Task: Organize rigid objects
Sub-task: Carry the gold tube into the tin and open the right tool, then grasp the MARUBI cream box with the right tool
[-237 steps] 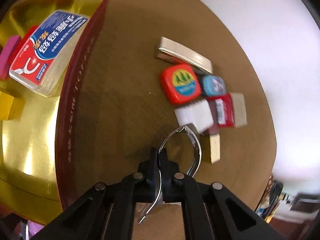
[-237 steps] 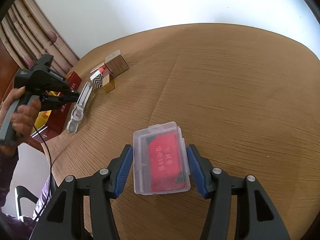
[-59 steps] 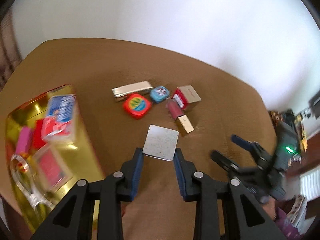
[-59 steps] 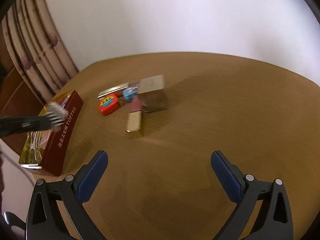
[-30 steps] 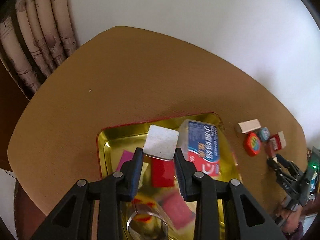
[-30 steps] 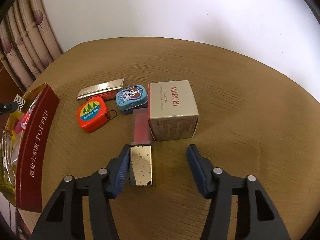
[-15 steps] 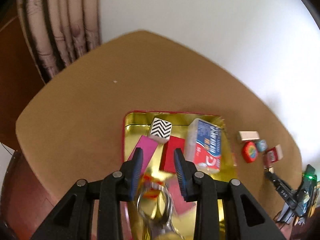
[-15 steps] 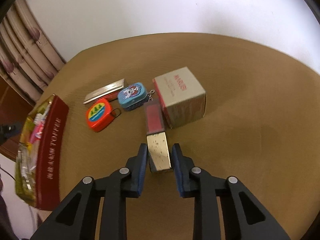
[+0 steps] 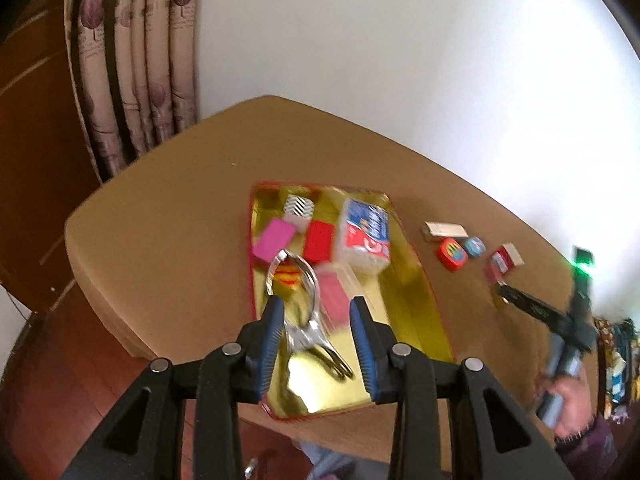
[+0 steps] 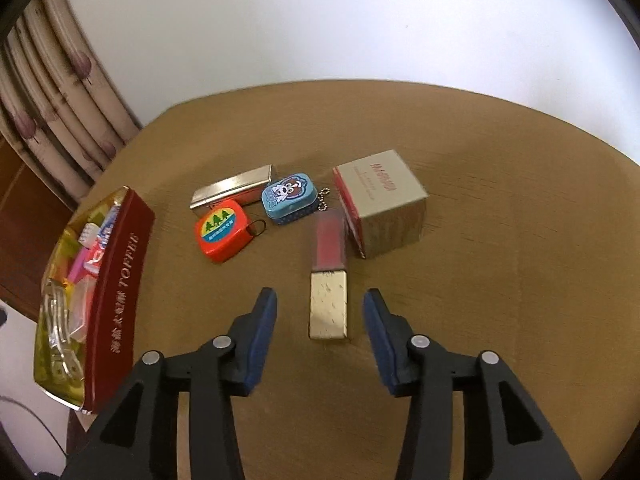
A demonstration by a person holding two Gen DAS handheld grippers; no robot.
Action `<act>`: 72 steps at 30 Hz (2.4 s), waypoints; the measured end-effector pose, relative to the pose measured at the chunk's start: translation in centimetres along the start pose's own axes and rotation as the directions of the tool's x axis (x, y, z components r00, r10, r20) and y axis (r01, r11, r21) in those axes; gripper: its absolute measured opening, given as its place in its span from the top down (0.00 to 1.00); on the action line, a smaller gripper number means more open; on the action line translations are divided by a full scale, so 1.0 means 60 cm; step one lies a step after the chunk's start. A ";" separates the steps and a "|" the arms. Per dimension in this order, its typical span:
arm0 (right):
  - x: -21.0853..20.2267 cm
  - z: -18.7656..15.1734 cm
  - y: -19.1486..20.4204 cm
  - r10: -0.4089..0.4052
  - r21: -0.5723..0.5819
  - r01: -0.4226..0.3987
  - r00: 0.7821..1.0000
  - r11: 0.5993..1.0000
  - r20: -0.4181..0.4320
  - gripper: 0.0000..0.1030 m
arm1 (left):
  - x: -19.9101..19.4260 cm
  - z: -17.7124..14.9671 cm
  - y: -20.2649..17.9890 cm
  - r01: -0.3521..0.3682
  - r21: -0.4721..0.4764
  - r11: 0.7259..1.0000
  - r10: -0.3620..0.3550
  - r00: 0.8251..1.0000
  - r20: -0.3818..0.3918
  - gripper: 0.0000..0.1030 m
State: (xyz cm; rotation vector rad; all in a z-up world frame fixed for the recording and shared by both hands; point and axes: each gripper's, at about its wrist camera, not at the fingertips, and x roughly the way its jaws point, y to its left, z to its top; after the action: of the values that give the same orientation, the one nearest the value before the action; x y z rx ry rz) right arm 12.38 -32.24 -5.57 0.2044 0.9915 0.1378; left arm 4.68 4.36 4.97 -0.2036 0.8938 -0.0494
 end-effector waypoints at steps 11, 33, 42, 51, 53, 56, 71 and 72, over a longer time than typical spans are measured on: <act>0.030 0.008 0.012 -0.009 -0.020 0.008 0.998 1.000 -0.063 0.80 | -0.001 -0.066 0.008 -0.002 -0.027 1.000 0.002 1.000 -0.009 0.66; -0.069 0.001 0.264 0.281 -0.122 -0.287 0.958 0.950 -0.066 0.81 | -0.002 -0.076 0.083 -0.073 -0.139 0.988 0.078 0.996 0.034 0.63; -0.031 0.005 0.293 0.292 -0.131 -0.309 0.947 0.942 -0.130 0.81 | 0.015 -0.080 0.093 -0.071 -0.159 0.985 0.073 0.997 0.005 0.63; -0.010 0.016 0.320 0.277 -0.157 -0.294 0.953 0.943 -0.122 0.27 | 0.030 -0.084 0.091 -0.088 -0.149 0.985 0.085 0.996 -0.023 0.63; -0.036 0.020 0.302 0.289 -0.134 -0.292 0.956 0.947 -0.042 0.14 | 0.033 -0.084 0.090 -0.092 -0.145 0.985 0.089 0.996 -0.028 0.63; -0.082 0.018 0.251 0.239 -0.093 -0.229 0.965 0.969 0.104 0.11 | 0.035 -0.085 0.090 -0.099 -0.142 0.985 0.096 0.995 -0.030 0.63; -0.099 -0.117 -0.134 -0.238 0.234 0.200 0.960 0.952 0.148 0.00 | 0.029 -0.092 0.058 -0.136 -0.074 0.988 0.137 0.991 0.003 0.62; -0.098 -0.114 -0.137 -0.240 0.229 0.202 0.958 0.952 0.154 0.00 | 0.025 -0.093 0.053 -0.144 -0.065 0.987 0.145 0.989 0.018 0.62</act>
State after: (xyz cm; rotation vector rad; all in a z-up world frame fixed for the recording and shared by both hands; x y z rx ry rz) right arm 3.65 -40.69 -6.30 0.2931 0.8408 -0.1911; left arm 1.17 6.41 -0.20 -0.1979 0.8864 0.1163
